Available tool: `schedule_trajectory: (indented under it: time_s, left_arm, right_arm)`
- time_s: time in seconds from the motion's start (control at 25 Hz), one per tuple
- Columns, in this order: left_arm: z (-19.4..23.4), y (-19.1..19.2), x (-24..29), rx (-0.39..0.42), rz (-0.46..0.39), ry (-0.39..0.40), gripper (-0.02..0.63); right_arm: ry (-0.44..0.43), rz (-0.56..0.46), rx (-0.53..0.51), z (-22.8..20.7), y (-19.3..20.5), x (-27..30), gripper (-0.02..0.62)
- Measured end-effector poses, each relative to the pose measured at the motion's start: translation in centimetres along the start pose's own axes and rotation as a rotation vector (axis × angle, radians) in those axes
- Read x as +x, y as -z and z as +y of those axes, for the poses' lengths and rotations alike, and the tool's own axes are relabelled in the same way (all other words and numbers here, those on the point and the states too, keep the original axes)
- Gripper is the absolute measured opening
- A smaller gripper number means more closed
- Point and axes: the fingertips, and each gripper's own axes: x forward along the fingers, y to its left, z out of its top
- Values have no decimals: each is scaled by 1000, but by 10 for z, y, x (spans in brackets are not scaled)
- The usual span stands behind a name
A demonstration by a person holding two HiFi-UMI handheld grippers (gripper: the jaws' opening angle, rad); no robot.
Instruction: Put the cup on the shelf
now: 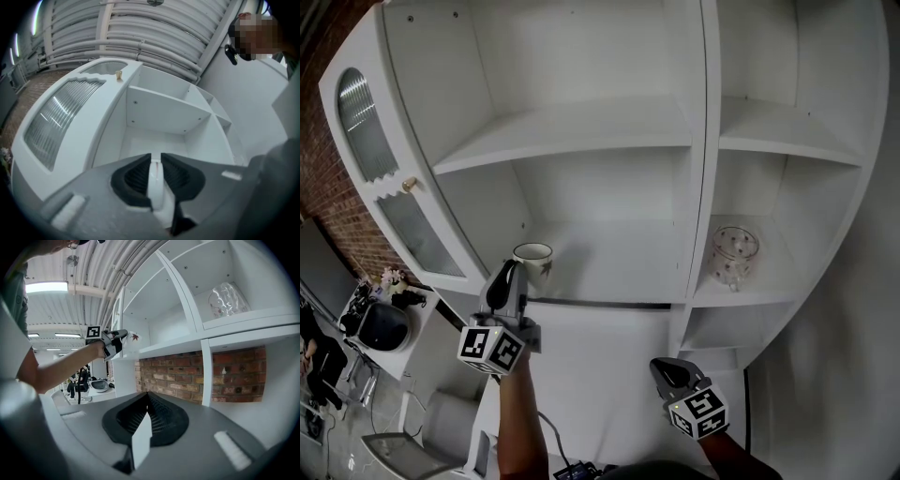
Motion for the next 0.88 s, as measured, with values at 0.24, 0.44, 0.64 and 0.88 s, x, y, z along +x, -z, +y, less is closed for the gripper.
schedule_trajectory:
  time_s: [0.24, 0.44, 0.64, 0.88]
  left_arm:
    - [3, 7, -7, 3, 11, -23, 64]
    - [6, 30, -7, -19, 53, -35, 66]
    - [6, 33, 0, -15, 71, -24, 67]
    - [4, 34, 1, 22, 101, -13, 74]
  right_arm:
    - [-4, -2, -13, 5, -2, -5, 6]
    - [-2, 2, -19, 6, -1, -6, 6]
    - [3, 1, -21, 5, -2, -7, 6]
    - [-5, -10, -24, 7, -7, -7, 6]
